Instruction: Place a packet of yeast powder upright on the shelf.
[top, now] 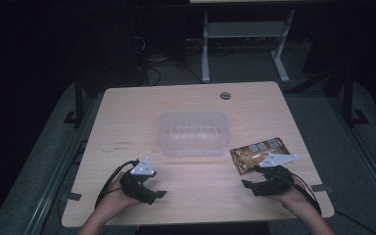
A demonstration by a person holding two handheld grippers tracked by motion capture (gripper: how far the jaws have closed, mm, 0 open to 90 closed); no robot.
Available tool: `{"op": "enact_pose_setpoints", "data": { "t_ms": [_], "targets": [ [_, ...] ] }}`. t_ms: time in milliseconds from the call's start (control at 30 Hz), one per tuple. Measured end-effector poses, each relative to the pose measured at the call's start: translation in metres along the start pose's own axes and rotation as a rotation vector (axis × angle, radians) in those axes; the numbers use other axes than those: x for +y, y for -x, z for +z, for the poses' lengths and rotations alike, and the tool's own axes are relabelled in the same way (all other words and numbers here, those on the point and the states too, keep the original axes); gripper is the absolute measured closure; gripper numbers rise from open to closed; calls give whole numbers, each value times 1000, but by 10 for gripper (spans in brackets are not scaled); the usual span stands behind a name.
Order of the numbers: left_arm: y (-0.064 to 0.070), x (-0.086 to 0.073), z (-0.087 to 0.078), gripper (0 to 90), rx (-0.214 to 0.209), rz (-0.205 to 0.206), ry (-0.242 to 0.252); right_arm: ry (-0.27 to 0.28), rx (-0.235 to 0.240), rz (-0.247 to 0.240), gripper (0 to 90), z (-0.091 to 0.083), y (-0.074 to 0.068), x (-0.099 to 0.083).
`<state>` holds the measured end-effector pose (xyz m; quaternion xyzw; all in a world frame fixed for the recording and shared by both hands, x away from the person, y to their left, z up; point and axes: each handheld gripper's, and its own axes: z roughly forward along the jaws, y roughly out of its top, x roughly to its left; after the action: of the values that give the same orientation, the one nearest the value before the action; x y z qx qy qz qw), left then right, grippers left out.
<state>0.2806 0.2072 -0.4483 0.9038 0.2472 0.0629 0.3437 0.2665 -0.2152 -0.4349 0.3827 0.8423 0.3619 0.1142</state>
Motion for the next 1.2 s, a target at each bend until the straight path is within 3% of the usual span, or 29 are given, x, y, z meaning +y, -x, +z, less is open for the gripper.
{"op": "enact_pose_setpoints", "data": {
  "t_ms": [500, 567, 700, 767, 800, 867, 1200],
  "targets": [
    [0, 1, 0, 194, -1, 13, -8, 35, -13, 45, 306, -8, 7, 3],
    [0, 1, 0, 194, -1, 15, -11, 54, -25, 60, 373, -11, 11, 7],
    [1, 0, 0, 195, -1, 10, -5, 82, -53, 86, 662, -16, 23, 17],
    [1, 0, 0, 195, -1, 9, -7, 90, -65, 89, 754, -16, 28, 23],
    [1, 0, 0, 196, -1, 9, -7, 90, -65, 89, 754, -16, 28, 23],
    [1, 0, 0, 197, -3, 9, -6, 105, -74, 98, 865, -16, 36, 32],
    [2, 1, 2, 198, -7, 0, -9, 144, -95, 95, 895, -1, 55, 63]
  ]
}}
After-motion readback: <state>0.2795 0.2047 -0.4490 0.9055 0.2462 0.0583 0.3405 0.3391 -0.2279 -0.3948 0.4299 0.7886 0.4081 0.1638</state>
